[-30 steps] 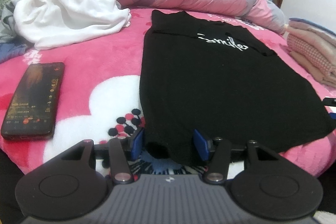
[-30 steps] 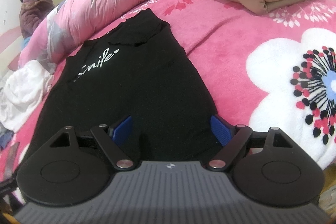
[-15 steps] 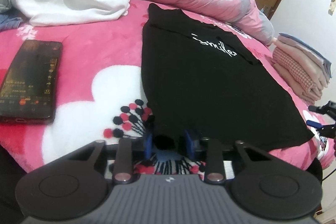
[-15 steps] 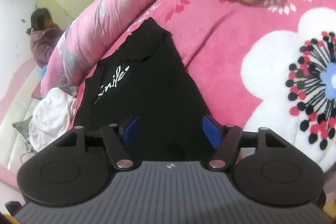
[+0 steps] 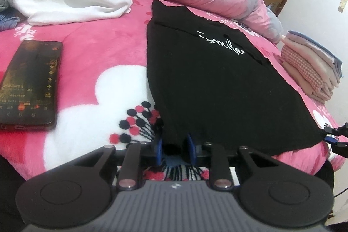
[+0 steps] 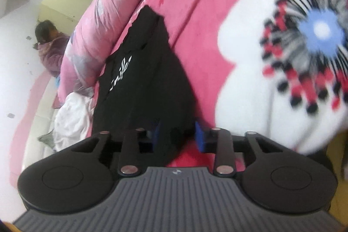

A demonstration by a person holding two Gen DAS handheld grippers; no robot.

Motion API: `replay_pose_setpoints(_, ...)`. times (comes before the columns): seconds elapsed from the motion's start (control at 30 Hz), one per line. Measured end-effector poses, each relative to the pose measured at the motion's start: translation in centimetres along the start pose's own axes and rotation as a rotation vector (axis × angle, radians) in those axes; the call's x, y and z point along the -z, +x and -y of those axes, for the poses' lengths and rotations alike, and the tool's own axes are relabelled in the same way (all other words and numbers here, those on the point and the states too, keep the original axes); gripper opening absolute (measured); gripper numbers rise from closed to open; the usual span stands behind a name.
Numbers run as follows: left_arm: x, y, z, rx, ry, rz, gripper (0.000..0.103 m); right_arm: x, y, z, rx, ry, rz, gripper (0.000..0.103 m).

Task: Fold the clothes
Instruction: 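Close both grippers on the hem of the black T-shirt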

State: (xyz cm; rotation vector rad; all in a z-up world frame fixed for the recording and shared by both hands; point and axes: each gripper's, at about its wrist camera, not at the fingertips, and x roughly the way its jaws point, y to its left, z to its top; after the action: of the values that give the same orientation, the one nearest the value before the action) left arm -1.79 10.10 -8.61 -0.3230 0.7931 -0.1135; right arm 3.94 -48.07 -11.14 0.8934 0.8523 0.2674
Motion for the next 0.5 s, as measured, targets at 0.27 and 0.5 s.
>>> replay_pose_setpoints(0.27, 0.1, 0.0, -0.2, 0.009, -0.008, 0.001, 0.024, -0.3, 0.9, 0.4, -0.04, 0.057, 0.014, 0.01)
replay_pose_setpoints(0.5, 0.3, -0.4, -0.3, -0.005, -0.039, 0.023, 0.005, 0.1, 1.1, 0.4, -0.022, 0.069, 0.082, 0.004)
